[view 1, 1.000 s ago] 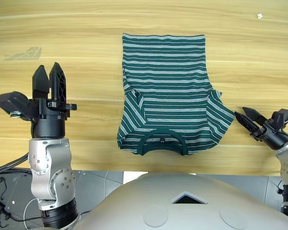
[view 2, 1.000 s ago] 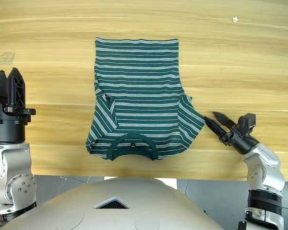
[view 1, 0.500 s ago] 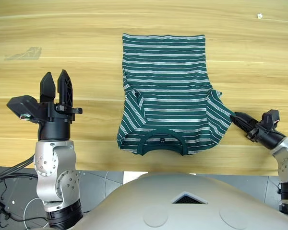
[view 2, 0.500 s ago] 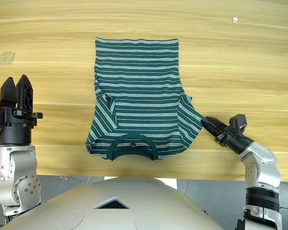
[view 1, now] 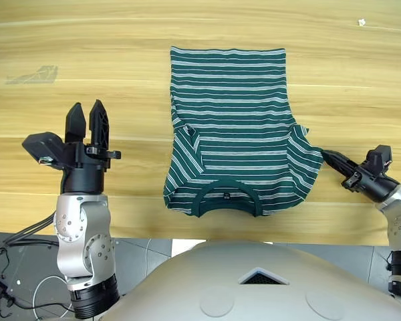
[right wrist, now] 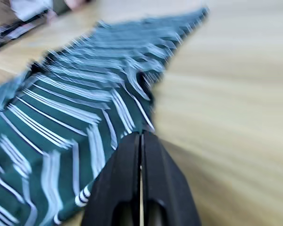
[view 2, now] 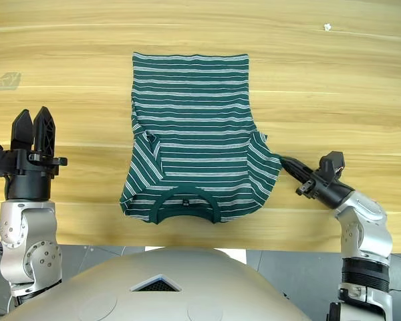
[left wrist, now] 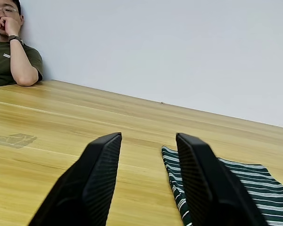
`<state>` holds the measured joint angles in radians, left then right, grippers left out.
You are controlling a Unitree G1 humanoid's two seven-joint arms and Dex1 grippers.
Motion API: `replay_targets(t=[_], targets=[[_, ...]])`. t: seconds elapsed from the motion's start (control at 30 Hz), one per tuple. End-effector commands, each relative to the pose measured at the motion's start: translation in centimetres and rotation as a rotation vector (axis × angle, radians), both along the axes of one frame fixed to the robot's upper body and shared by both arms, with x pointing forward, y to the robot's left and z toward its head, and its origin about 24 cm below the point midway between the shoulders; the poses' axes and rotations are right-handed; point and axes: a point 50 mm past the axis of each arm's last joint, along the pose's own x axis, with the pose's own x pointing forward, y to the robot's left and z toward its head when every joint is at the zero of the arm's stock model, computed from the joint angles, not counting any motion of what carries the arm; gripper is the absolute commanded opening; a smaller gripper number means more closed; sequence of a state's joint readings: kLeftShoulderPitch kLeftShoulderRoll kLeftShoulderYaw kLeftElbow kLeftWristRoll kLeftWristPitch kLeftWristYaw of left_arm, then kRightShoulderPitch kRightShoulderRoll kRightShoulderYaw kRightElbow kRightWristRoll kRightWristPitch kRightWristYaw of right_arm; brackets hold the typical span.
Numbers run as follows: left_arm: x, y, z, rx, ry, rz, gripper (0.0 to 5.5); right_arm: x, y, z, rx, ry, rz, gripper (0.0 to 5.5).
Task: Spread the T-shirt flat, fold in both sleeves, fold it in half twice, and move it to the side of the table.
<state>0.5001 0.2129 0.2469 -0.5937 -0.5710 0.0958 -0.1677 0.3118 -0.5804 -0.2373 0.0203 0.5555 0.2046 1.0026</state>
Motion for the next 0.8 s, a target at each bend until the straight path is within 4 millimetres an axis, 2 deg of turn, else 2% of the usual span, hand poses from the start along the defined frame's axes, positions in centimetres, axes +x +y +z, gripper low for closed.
replay_targets(t=[0.03, 0.17, 0.53, 0.8], targets=[[0.1, -0.3, -0.4, 0.003, 0.019, -0.011, 2.18, 0.5, 2.0, 2.0, 0.033, -0.084, 0.067, 0.02], [0.0, -0.7, -0.7, 0.009, 0.03, -0.032, 2.18, 0.7, 4.3, 2.8, 0.038, -0.117, 0.149, 0.02], [0.1, -1.7, -1.4, 0.029, 0.052, -0.078, 2.18, 0.6, 9.2, 2.6, 0.075, -0.129, 0.298, 0.02], [0.0, -1.8, -1.5, 0.028, 0.058, -0.082, 2.18, 0.6, 10.0, 1.6, 0.015, -0.117, 0.311, 0.02]])
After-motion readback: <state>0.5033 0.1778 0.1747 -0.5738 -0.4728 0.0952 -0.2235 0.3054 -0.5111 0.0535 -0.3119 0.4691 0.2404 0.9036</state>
